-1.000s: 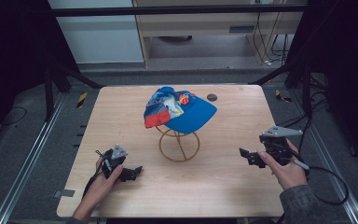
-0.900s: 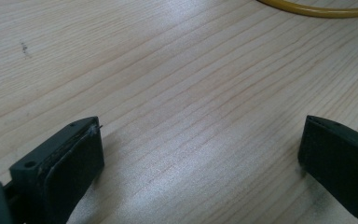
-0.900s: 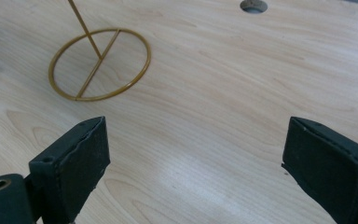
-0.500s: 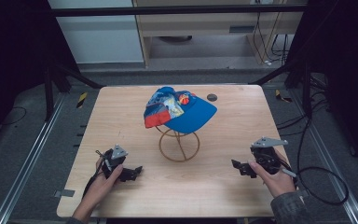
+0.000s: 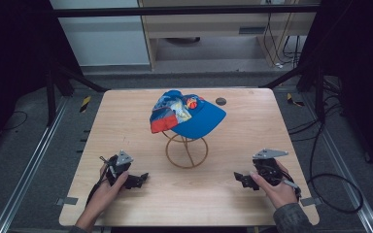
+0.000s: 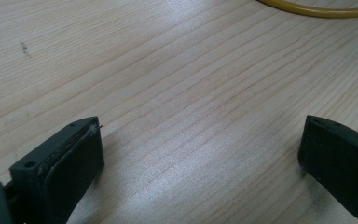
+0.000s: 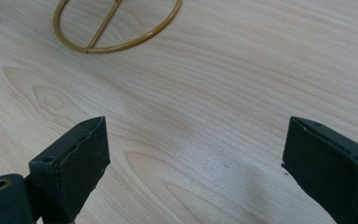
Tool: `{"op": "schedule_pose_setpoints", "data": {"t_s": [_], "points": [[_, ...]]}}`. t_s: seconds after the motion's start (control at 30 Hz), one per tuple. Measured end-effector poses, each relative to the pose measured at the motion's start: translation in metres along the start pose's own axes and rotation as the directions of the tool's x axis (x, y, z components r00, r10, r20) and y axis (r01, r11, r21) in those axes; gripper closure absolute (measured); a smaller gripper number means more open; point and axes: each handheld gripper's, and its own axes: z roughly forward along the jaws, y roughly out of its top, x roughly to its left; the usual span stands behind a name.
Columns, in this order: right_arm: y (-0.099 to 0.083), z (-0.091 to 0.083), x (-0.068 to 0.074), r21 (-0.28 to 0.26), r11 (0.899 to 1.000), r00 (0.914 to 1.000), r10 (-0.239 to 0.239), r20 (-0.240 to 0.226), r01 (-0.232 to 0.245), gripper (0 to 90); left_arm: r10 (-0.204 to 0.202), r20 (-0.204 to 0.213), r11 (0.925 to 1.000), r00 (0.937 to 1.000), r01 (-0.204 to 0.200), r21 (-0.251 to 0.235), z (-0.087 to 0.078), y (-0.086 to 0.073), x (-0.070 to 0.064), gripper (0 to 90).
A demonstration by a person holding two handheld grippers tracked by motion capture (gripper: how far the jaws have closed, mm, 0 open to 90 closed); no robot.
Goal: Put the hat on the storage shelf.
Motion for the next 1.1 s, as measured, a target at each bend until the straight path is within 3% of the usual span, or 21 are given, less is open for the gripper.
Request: {"op": "schedule_pose_setpoints", "data": {"t_s": [0.3,0.5,0.83,1.0,1.1], "points": [[-0.002,0.022,0.009,-0.012,1.0,1.0,0.009,-0.003,-0.009,6.7,0.0,0.0,1.0,1.0,0.0,0.0,0.0,0.0,0.0,0.0],[-0.003,0.035,0.014,-0.008,1.0,0.9998,-0.002,0.022,0.002,7.5,0.0,0.0,1.0,1.0,0.0,0.0,0.0,0.0,0.0,0.0],[-0.012,0.048,0.014,0.0,1.0,0.9986,0.023,0.047,-0.023,7.9,0.0,0.0,1.0,1.0,0.0,0.0,0.0,0.0,0.0,0.0],[-0.016,0.052,0.017,-0.019,1.0,0.9968,0.017,0.077,-0.016,6.6,0.0,0.0,1.0,1.0,0.0,0.0,0.0,0.0,0.0,0.0],[-0.016,0.055,0.021,-0.007,0.999,0.9916,-0.039,0.124,0.04,5.8,0.001,0.0,1.0,1.0,-0.001,0.0,0.0,0.0,0.0,0.0]]}}
